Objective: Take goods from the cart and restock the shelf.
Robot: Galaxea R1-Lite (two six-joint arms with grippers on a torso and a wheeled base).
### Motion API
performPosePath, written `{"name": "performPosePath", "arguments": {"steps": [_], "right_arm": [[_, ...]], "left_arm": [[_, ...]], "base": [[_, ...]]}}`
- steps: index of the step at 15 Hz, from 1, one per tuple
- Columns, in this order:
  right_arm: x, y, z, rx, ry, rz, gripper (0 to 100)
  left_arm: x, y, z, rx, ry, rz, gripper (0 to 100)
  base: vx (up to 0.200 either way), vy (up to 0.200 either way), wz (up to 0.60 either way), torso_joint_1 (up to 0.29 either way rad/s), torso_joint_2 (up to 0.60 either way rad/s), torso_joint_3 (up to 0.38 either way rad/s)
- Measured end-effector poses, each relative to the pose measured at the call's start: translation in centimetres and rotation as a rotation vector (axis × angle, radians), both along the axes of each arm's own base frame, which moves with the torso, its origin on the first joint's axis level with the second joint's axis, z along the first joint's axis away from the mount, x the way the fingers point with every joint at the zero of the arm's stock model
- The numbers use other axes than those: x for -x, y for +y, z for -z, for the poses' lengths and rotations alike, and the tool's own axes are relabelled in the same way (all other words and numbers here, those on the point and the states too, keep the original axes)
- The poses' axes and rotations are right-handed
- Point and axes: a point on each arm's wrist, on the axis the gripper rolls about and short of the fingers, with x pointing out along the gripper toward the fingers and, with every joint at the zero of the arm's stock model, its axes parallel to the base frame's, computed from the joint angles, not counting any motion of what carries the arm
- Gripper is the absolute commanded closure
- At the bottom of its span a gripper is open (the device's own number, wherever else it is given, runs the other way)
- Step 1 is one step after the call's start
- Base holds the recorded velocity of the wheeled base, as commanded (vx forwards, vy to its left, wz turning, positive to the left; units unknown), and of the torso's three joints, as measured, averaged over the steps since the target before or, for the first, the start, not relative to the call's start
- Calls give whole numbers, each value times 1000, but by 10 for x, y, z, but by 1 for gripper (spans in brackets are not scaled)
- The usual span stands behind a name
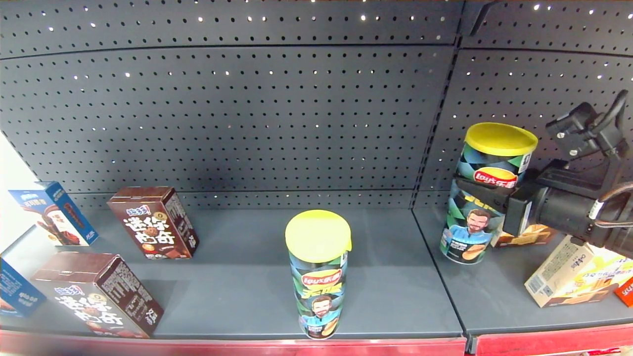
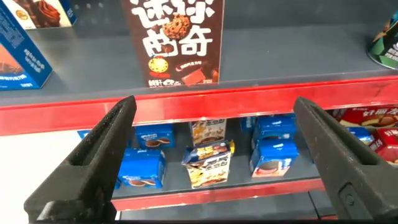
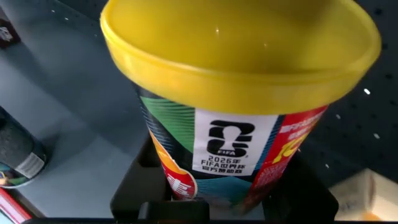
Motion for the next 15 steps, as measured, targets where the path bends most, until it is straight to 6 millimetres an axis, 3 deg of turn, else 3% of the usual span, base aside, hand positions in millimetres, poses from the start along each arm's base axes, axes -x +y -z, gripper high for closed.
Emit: {"name": "performPosePath", "arguments": {"steps": [7,15], "right_arm": [[-42,43,-15,-31,-62,-101,100],[-83,78,-6,-42,-82,-167,100]], "left_arm": [[0,0,0,0,0,2,0],[0,0,0,0,0,2,0]], "base": [[0,0,0,0,0,0],[0,0,0,0,0,0]]}}
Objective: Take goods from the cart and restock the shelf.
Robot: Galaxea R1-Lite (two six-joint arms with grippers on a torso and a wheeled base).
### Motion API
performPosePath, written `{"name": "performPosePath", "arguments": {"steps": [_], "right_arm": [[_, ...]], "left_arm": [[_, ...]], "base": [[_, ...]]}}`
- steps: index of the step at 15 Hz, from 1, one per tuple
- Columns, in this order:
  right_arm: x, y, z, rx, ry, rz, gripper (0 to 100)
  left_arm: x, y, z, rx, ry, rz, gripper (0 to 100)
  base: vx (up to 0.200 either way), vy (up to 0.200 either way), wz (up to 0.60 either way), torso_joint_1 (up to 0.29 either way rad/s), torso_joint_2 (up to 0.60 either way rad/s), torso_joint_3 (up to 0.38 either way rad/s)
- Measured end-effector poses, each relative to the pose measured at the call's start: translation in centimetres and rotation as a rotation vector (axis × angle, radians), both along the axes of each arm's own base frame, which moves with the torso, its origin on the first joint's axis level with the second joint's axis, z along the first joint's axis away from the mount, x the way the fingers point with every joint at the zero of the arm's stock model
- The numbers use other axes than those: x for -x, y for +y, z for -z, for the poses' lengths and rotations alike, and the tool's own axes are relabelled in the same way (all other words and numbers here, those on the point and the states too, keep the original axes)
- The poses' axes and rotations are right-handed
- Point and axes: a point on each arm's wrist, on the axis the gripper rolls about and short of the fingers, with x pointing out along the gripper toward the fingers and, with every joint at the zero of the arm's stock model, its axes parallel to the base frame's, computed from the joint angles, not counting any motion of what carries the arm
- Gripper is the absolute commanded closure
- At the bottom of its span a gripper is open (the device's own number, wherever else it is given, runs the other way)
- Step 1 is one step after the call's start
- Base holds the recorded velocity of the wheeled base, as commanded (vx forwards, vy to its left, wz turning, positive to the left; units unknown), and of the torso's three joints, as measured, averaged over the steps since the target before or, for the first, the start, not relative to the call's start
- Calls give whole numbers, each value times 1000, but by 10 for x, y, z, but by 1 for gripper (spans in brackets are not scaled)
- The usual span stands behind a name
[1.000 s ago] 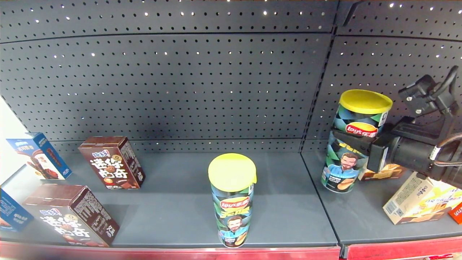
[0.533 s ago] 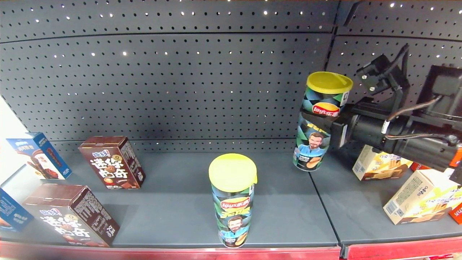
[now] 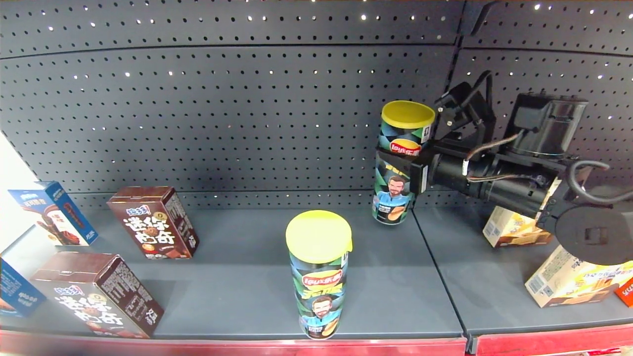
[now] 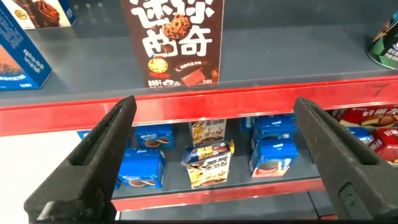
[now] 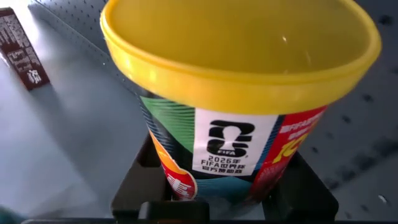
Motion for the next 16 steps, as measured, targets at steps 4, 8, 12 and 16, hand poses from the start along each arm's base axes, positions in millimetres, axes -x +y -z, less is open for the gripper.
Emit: {"name": "performPosePath", "arguments": {"steps": [4,8,12,16], "right_arm": [[-20,25,2,-47,0,-11,100],[-24,57,10,-95,59,-17,100],[-25,70,25,-101,114,39,100],[-31,75,40,-117,161,97,100]], "left_arm": [[0,0,0,0,0,-1,0],[0,0,0,0,1,0,0],[0,0,0,0,1,-1,0],[0,0,0,0,1,-1,0]], "base": [[0,0,0,0,0,0],[0,0,0,0,0,0],[0,0,0,0,0,0],[0,0,0,0,0,0]]}}
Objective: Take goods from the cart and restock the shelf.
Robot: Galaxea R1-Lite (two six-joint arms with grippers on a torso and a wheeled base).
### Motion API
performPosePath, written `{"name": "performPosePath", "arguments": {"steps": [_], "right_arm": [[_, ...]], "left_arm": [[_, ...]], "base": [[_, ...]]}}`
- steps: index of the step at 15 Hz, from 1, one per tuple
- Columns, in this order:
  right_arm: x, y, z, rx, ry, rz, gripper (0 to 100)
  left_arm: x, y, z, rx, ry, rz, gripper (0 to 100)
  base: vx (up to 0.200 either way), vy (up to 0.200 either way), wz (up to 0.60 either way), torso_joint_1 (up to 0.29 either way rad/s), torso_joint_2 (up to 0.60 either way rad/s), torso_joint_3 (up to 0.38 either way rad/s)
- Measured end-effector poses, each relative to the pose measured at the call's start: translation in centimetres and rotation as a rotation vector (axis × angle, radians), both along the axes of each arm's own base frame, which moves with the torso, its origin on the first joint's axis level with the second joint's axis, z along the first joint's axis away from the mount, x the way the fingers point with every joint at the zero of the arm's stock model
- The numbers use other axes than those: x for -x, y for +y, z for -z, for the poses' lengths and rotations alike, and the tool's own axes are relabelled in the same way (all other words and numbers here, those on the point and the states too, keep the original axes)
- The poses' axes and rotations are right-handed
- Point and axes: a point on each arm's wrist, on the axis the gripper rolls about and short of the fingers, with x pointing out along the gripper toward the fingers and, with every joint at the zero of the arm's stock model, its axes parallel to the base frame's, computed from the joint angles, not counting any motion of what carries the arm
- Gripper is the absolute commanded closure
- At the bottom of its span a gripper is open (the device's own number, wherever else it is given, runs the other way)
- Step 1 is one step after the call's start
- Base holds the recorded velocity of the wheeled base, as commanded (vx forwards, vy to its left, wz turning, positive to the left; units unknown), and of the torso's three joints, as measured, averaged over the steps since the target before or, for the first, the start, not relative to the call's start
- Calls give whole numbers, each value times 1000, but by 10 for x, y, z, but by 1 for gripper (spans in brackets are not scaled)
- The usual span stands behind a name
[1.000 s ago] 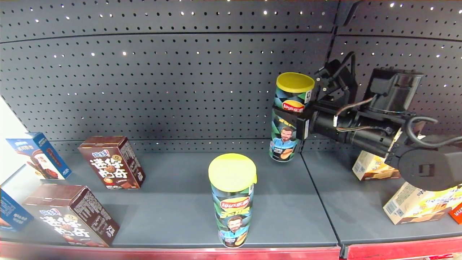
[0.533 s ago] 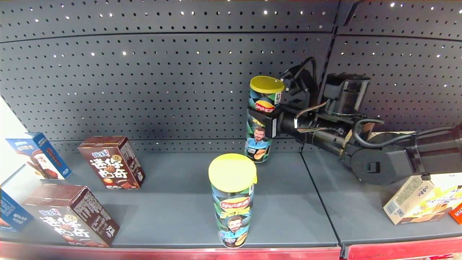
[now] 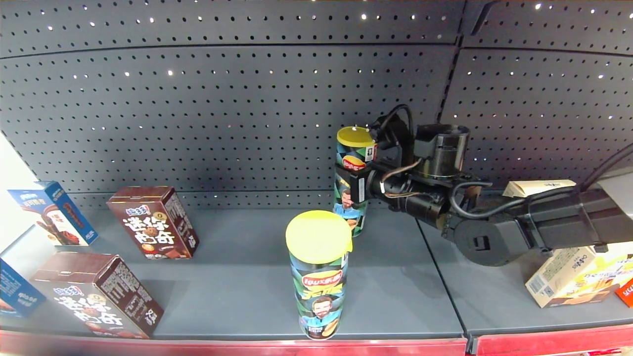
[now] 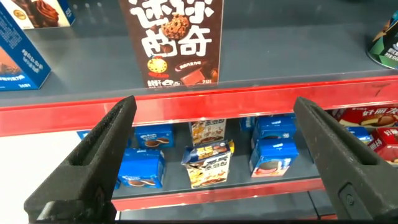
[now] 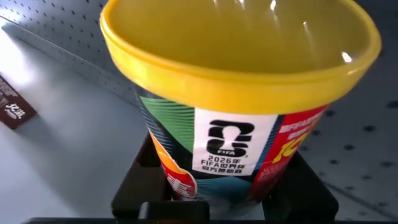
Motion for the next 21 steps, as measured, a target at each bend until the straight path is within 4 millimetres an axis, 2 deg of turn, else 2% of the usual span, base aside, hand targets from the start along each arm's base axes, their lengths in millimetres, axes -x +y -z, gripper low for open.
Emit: {"name": "performPosePath", "arguments": {"steps": [12,20,21], "right_arm": [[-7,23,16,12,13,-42,100],[-5,28,20,22,21,-58,100],[-5,28,20,25,23,-58,0]], "left_arm": [[0,0,0,0,1,0,0],[0,0,0,-1,1,0,0],[0,0,0,0,1,0,0]], "base": [[0,0,0,0,0,0],[0,0,0,0,0,0],[0,0,0,0,0,0]]}}
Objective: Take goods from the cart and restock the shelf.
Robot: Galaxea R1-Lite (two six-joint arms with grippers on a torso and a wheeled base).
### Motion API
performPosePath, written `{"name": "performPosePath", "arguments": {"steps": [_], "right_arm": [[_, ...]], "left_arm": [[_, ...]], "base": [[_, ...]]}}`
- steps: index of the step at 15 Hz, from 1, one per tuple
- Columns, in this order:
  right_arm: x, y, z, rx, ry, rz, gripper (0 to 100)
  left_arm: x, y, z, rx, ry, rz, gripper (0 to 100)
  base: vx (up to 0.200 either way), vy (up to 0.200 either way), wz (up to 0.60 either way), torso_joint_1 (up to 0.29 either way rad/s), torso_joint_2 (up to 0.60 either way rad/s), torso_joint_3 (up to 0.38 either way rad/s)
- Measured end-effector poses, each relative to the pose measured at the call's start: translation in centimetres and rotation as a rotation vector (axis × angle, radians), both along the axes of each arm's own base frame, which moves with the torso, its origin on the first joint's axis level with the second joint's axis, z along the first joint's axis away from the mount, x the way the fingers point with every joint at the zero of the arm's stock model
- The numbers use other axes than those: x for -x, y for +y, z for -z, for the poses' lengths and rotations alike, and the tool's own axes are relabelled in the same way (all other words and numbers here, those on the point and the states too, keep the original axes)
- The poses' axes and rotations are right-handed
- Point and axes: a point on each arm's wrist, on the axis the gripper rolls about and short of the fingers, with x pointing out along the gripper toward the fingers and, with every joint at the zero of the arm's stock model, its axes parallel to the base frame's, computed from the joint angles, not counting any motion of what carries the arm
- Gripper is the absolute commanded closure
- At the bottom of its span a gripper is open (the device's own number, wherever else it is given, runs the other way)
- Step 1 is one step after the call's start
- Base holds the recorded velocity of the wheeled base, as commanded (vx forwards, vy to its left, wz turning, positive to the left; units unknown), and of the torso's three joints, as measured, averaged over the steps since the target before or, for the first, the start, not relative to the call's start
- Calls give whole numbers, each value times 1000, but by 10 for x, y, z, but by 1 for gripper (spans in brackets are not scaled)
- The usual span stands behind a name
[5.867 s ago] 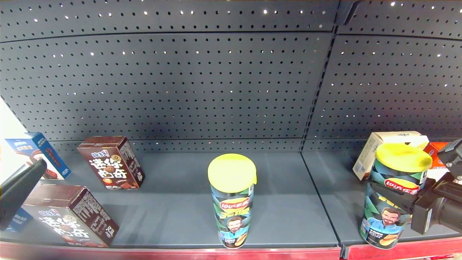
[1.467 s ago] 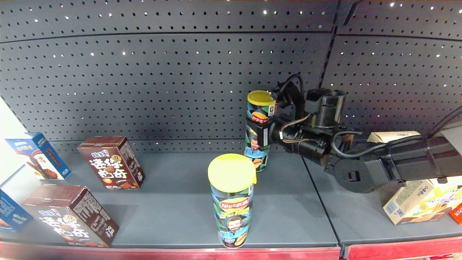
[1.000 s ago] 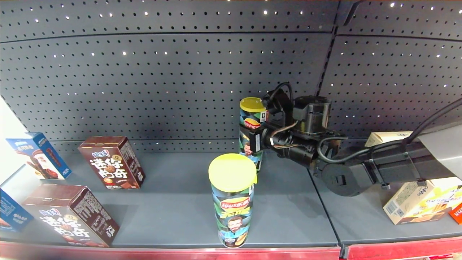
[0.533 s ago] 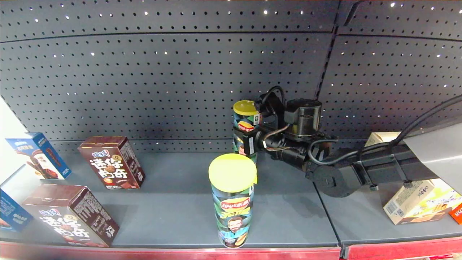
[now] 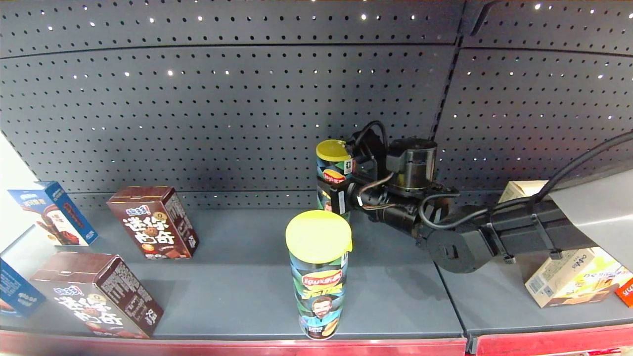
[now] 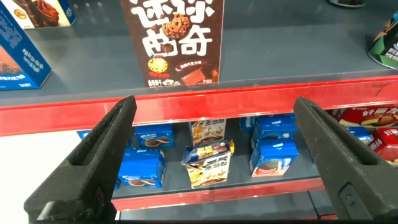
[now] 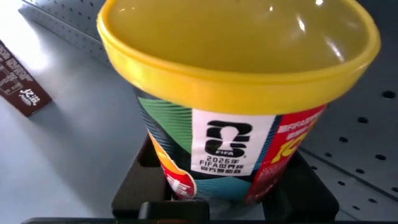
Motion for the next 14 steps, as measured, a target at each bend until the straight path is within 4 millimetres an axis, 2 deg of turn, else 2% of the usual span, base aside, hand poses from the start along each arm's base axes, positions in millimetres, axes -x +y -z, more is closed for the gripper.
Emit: {"name": "performPosePath", "arguments": {"steps": [5,14], "right_arm": [[8,-5,10,50,18,-2,0],[52,-43,19,147,69,2,0]], "left_arm": [[0,0,0,0,0,0,0],[0,0,0,0,0,0,0]], "base": [[0,0,0,0,0,0],[0,0,0,0,0,0]]}}
